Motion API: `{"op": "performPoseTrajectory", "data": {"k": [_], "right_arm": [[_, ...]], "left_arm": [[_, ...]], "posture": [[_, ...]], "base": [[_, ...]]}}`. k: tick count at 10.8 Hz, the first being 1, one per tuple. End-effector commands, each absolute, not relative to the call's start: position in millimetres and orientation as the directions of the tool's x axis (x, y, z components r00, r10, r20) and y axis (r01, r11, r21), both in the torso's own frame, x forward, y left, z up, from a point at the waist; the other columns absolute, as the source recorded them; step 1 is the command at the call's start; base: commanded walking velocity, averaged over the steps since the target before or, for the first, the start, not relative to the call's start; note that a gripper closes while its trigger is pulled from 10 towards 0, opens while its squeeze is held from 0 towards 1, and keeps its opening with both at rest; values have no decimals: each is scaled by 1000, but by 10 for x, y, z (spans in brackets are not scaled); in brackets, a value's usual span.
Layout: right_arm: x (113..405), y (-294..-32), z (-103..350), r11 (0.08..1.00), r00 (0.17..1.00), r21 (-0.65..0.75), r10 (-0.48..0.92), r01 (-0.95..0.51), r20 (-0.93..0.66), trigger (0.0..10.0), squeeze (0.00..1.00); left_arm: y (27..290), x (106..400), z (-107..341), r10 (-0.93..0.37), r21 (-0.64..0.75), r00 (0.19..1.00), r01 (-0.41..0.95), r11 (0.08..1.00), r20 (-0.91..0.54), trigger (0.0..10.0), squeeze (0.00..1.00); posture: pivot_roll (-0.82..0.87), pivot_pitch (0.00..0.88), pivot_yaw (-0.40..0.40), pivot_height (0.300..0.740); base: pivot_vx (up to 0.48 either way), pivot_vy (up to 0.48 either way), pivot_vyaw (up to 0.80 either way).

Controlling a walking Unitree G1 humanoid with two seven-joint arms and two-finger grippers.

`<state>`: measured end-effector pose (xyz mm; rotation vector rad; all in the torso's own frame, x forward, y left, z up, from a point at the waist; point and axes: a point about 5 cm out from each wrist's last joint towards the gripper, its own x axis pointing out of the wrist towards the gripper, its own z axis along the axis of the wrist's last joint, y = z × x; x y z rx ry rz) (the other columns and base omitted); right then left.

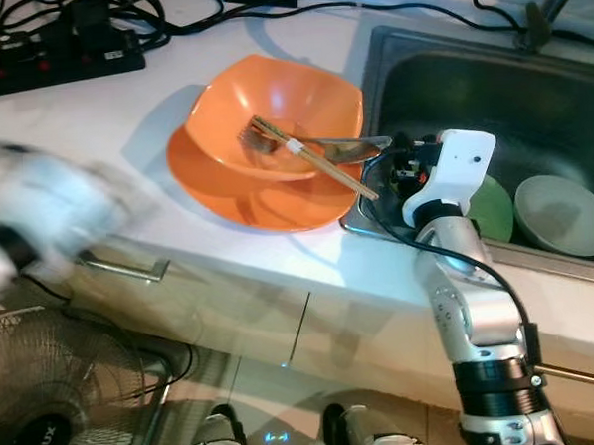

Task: Kitchen organization

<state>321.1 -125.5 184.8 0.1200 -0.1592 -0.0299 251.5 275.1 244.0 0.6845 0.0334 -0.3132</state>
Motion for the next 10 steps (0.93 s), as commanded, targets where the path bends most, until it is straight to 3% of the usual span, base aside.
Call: {"op": "performPoseTrajectory", "data": {"k": [1, 2, 4, 8, 10], "right_arm": [[3223, -1318, 1863, 991, 984, 127, -54, 33, 171, 10000, 0], [3225, -1349, 1842, 992, 983, 118, -56, 36, 174, 10000, 0], [3184, -1424, 1807, 997, 977, 72, -48, 33, 206, 10000, 0], [3152, -1549, 1744, 995, 971, 51, -96, 87, 219, 10000, 0], [3155, -1518, 1702, 994, 972, 62, -102, 91, 212, 10000, 0]], "left_arm": [[2781, 2523, 2436, -218, 564, 973, 219, 796, -71, 10000, 0], [2764, 2563, 2333, -123, 448, 992, 98, 889, 26, 10000, 0], [2597, 2683, 1997, 47, 276, 994, -73, 958, 100, 10000, 0], [2076, 2943, 1844, -2, 178, 990, -23, 984, 143, 10000, 0], [1959, 2959, 1838, -39, 185, 988, 10, 983, 151, 10000, 0]], "posture": [[59, 164, -104, 740], [53, 150, -107, 740], [28, 127, -113, 740], [17, 86, -95, 740], [21, 85, -84, 740]], "base": [[0, 0, 0], [0, 0, 0], [0, 0, 0], [0, 0, 0], [0, 0, 0]]}}
